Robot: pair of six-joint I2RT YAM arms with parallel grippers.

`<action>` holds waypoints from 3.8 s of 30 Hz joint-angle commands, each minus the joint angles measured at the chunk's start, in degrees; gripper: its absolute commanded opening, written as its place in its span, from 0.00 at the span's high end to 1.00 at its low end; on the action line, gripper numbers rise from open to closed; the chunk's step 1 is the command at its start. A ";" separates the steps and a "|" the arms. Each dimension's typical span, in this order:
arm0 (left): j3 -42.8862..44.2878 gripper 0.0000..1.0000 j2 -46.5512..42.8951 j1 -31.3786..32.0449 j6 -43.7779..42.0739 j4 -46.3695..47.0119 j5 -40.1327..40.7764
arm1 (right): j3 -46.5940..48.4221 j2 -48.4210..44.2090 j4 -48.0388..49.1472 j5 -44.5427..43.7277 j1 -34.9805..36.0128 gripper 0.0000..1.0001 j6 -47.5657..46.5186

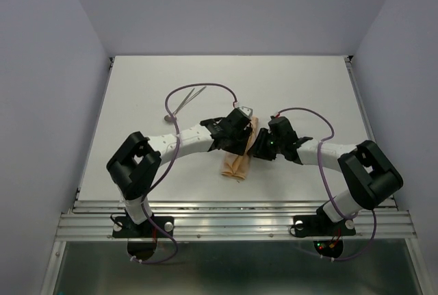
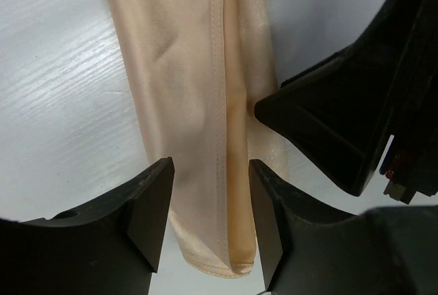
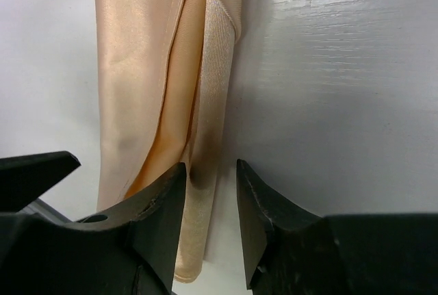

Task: Fold the napkin into a case and place the utensils inside
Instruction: Smooth out the smaller rectangle-folded napkin at the center of the board.

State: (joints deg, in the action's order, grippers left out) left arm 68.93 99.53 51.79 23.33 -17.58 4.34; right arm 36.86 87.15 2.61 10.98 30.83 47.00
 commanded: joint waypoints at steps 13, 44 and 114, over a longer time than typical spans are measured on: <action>-1.69 0.46 -0.74 5.95 -5.84 -2.89 4.01 | -2.76 -0.32 4.51 1.23 0.46 0.60 3.00; -0.99 1.00 4.45 8.33 -7.16 -2.63 8.14 | -8.30 -0.85 8.11 1.41 2.75 0.85 7.49; -3.53 1.00 3.13 4.64 -3.64 8.00 -8.29 | -13.48 -12.53 6.79 -9.66 3.80 0.43 21.99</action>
State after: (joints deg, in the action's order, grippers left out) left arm 66.08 103.81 56.71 19.55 -11.25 -3.22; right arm 24.32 75.61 8.36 4.38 34.17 65.36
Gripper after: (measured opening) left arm 0.019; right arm 0.569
